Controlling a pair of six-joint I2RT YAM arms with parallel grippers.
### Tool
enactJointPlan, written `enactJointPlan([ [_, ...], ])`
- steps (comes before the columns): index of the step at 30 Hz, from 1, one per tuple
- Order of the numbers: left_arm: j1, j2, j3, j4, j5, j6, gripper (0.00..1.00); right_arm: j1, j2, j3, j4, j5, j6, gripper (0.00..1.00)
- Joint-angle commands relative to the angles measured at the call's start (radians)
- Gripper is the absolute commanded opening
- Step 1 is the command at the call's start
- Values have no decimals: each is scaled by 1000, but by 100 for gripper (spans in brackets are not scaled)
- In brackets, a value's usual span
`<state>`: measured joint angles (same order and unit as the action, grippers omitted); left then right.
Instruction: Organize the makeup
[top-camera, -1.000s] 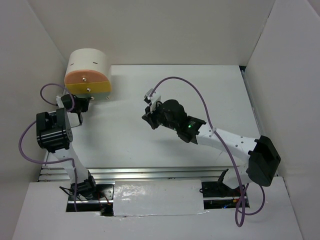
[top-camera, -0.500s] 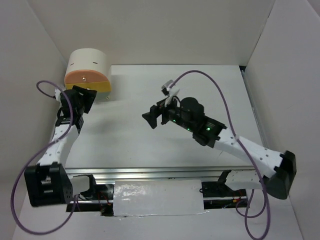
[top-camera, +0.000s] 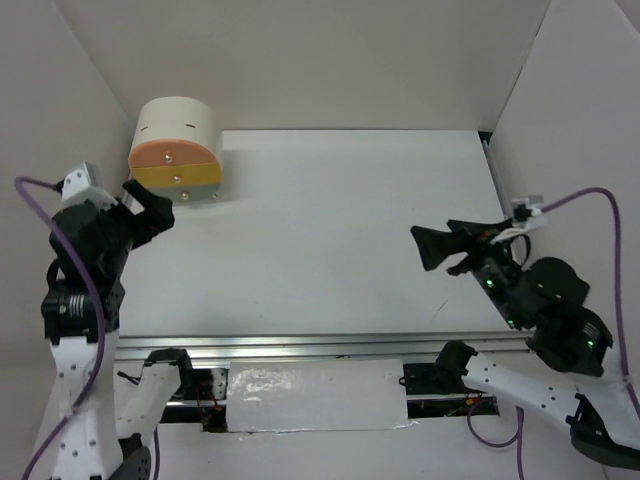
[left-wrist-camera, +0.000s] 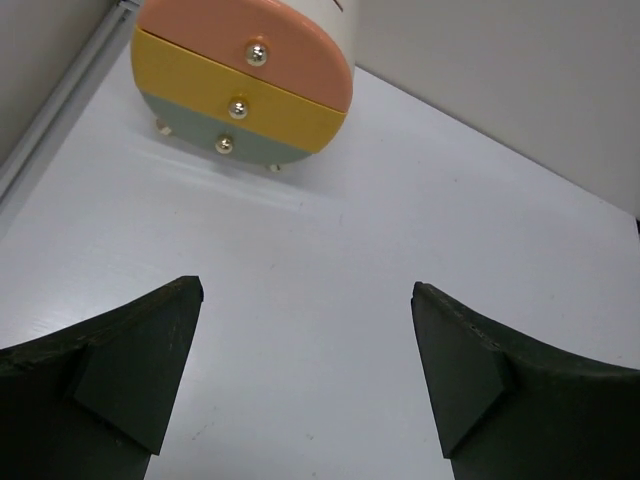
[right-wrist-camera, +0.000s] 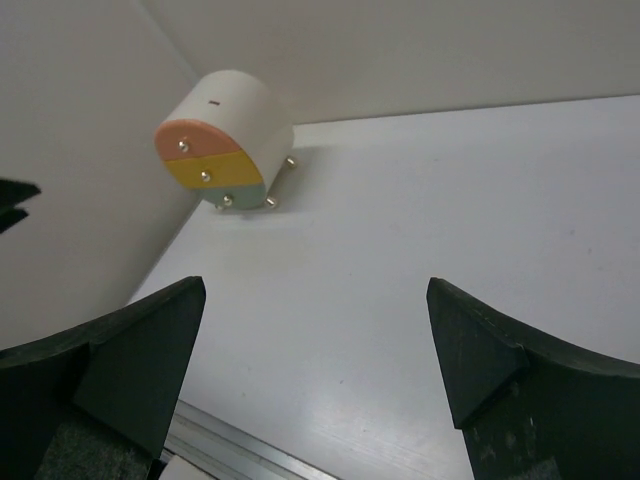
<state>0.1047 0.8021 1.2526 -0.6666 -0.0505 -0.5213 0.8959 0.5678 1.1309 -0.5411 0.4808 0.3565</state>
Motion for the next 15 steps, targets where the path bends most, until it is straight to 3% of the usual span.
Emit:
enactJointPlan([
  [1, -16, -156, -57, -122, -75, 72, 99, -3, -83, 69, -224, 114, 44, 100],
  [6, -14, -360, -114, -191, -114, 76, 99, -5, -207, 101, -374, 188, 64, 100],
  [10, -14, -467, -169, -208, -114, 60, 99, -5, -278, 64, -358, 176, 73, 100],
  [15, -14, -472, -167, -228, -138, 66, 99, -3, -250, 69, -368, 193, 85, 100],
])
